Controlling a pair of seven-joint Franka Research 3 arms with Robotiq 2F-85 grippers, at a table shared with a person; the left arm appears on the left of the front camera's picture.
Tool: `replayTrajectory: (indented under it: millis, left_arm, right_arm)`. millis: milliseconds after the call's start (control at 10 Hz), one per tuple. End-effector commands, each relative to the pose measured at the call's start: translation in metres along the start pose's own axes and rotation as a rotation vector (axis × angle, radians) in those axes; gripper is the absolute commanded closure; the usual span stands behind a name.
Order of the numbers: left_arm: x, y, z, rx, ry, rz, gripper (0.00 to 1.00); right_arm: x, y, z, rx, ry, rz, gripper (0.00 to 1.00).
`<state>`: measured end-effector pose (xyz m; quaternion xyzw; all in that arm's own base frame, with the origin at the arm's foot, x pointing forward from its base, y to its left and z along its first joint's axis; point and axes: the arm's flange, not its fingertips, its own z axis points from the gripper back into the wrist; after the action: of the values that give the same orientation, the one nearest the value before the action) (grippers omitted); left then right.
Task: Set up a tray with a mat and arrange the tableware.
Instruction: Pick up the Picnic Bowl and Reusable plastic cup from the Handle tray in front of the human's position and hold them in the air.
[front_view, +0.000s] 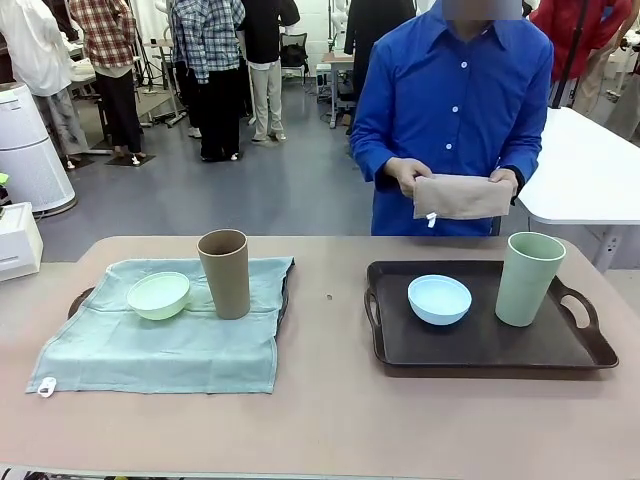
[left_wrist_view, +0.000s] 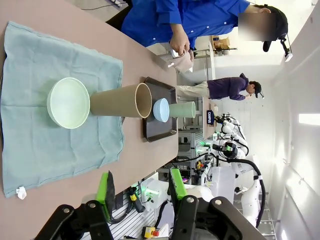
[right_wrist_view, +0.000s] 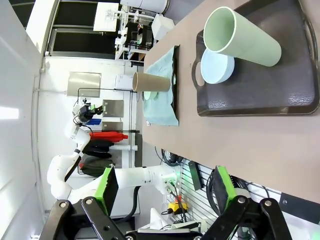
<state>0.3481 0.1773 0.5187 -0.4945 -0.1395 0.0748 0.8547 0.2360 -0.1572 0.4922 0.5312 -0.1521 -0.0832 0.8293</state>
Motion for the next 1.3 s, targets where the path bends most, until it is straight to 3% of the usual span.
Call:
replayTrajectory:
  millis: [0,1200]
  left_arm:
    - [-0.0012,0.0001,0.0000,-0.011,0.000,-0.002,0.41]
    - [0.0000,-0.0001,-0.0002,0.000,0.000,0.000,0.41]
  right_arm:
    - [0.0016,-0.0002,0.0016,0.022,-0.002,0.015,0.00]
    - [-0.0007,-0.0003,0.0010,-0.001,-0.002,-0.002,0.00]
